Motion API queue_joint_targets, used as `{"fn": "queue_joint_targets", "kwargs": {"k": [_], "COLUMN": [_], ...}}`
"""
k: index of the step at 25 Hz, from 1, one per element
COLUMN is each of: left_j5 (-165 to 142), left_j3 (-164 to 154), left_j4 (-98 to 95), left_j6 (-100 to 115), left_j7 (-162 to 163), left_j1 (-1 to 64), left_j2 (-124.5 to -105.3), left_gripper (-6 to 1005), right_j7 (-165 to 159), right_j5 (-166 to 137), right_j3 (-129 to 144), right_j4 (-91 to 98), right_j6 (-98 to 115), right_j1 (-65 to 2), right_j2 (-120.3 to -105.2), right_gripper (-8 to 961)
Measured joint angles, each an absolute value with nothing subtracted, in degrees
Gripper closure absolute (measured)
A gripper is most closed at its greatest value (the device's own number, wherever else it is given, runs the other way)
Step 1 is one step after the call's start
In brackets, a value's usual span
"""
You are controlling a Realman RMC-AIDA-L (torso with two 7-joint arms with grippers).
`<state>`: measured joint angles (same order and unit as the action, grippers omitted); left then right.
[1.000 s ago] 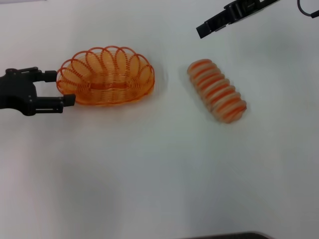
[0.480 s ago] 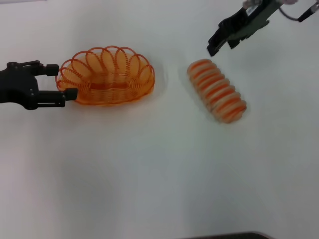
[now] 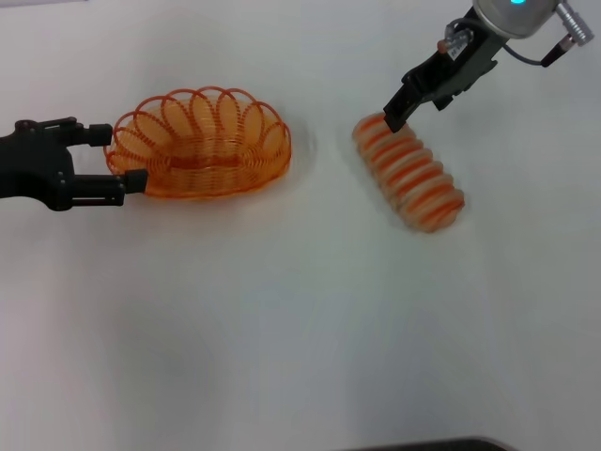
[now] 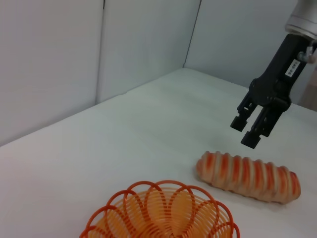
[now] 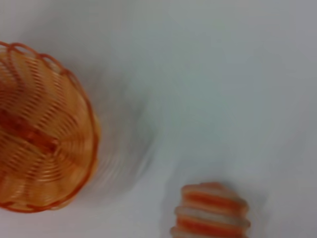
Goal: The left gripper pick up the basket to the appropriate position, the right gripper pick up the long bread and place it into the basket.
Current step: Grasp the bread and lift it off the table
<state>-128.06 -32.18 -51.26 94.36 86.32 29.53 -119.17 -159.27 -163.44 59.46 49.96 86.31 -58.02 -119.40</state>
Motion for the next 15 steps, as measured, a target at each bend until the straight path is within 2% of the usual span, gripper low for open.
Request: {"fn": "queue_joint_targets", "kwargs": {"k": [4, 9, 12, 15], "left_j5": [-128.30, -128.42, -128.45, -128.48], "left_j3": [-32.26, -32.37, -32.42, -32.44], "left_j4": [-51.20, -51.15, -51.15, -51.15], "left_j6": [94.42, 94.74, 94.56, 94.51], "left_j7": [86.25, 86.14, 85.84, 85.49], "left_j1": [29.49, 29.43, 29.32, 29.27], "left_j2": [-119.24, -119.23, -119.28, -119.28], "left_gripper": [127, 127, 127, 127], "right_j7": [-160.87, -162.47, -162.77, -162.81], "right_j5": [-163.64, -163.91, -163.88, -163.91], "right_j3": [59.92, 60.03, 60.05, 60.32], "right_j4": [47.47, 45.19, 43.28, 41.02], "right_j6": [85.20, 84.66, 83.82, 82.72], "right_j1": [-59.01, -60.11, -60.39, -60.78], "right_j2": [-119.43, -119.51, -119.53, -119.54], "right_gripper": [280, 77, 7, 12]}}
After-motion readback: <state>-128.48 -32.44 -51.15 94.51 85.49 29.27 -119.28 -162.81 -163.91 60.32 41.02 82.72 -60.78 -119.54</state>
